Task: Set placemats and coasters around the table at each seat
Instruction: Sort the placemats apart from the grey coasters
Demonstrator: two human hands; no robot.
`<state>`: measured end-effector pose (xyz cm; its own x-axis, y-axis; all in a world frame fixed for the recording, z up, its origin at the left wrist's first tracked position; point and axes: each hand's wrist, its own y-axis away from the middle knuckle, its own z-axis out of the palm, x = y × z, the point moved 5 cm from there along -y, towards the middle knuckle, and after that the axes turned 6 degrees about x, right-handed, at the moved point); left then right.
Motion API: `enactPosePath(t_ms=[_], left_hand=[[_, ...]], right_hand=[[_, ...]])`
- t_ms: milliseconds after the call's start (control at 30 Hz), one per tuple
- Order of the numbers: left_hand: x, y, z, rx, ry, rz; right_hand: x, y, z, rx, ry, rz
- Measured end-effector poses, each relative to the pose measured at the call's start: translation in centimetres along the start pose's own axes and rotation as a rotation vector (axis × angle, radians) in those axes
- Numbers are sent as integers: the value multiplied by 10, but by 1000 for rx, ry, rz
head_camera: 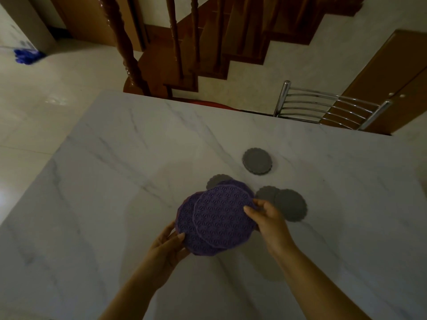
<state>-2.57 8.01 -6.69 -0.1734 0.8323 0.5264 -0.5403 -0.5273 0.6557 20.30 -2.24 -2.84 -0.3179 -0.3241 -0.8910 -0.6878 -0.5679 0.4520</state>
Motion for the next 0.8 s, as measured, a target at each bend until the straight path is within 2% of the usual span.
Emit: enactPosePath(t_ms=[167, 567, 800], left_hand=[[-4, 1, 11, -22, -23, -13], [-12, 1, 13, -66, -35, -64], [-5, -1, 15, -25, -186, -39]], right_hand=[[6, 3, -3, 6, 136, -85], [17, 18, -2, -39, 167, -138], [19, 18, -3, 2, 224, -166]])
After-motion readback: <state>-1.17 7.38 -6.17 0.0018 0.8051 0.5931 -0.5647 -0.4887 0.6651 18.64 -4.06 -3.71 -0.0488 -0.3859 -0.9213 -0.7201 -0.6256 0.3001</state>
